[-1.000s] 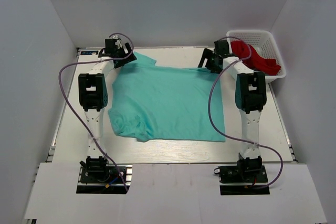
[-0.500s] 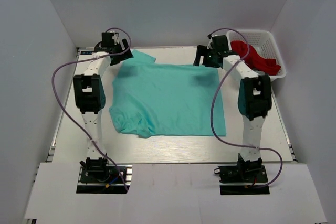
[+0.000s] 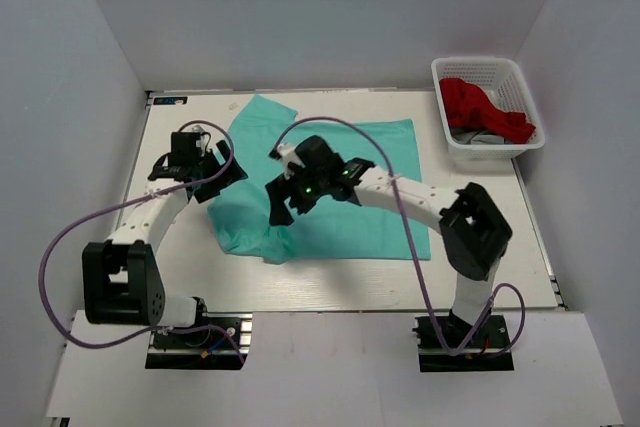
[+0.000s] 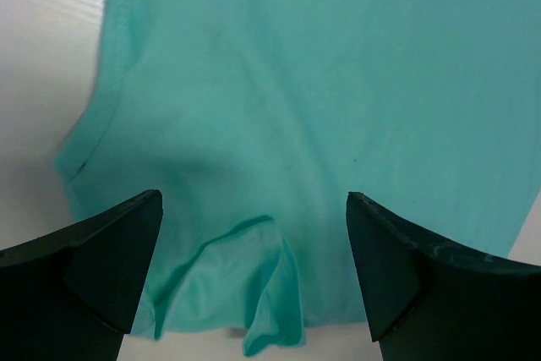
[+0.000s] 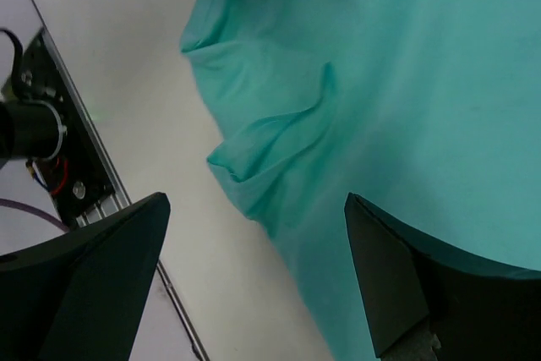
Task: Fold and stack the t-shirts
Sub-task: Flatten out the tshirt
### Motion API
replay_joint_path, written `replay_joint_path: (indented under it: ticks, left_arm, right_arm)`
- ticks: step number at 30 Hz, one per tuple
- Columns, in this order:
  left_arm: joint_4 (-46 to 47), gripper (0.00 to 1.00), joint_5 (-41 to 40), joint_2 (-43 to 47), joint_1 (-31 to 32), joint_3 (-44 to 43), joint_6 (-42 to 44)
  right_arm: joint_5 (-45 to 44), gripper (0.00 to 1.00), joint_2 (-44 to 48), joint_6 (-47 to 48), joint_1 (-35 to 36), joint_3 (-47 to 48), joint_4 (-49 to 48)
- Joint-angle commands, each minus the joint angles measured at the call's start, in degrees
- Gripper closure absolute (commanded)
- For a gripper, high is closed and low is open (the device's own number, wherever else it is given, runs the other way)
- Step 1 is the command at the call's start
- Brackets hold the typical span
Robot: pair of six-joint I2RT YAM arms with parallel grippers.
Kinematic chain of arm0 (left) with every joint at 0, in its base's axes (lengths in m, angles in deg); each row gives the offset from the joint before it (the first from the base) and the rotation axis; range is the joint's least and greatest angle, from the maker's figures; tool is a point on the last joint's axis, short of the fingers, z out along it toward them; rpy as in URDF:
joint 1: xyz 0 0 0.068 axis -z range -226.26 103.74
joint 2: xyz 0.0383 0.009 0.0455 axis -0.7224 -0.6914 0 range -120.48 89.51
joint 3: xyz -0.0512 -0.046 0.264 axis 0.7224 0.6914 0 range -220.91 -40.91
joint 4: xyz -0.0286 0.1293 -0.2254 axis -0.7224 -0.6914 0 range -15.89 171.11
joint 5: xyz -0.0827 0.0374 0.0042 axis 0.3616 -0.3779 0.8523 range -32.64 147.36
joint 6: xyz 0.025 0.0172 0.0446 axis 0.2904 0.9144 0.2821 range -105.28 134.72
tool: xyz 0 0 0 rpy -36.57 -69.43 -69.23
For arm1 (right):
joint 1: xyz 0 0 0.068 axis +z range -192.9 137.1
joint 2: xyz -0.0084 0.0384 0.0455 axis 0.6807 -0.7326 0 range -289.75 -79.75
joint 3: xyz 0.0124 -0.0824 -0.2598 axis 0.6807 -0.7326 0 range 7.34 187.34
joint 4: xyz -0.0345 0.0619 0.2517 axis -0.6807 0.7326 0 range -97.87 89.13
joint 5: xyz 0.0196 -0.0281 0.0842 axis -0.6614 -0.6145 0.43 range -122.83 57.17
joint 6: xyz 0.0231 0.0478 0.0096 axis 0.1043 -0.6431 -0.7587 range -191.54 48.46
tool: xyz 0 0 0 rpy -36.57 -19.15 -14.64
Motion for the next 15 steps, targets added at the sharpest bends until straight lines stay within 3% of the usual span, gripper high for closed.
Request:
replay_joint_path:
  ticks: [1,5,9,15]
  left_arm:
    - [-3.1,0.0,-5.5,8.2,-0.6,0.4,-5.7]
    - [-16.1,0.0,-23.7,15.5,-0.7,0.9,-18.6]
    - [-16.8,0.0,-26.5,25.0,-0.2,5.5,-21.5]
    - [-13.2,0.0,-28.4,36.5,-0.7,9.5,-22.7]
  right_arm:
    - [-0.8,0.1,-4.1,-0.8,3.5,3.4,-0.5]
    - [-6.9,0.1,-11.5,-1.1,7.6,13.3,3.1]
    - [-15.7,0.1,-19.9,-2.1,9.7,18.3,5.1]
    - [-17.7,0.11,-24.5,-5.7,10.0,22.7,5.3]
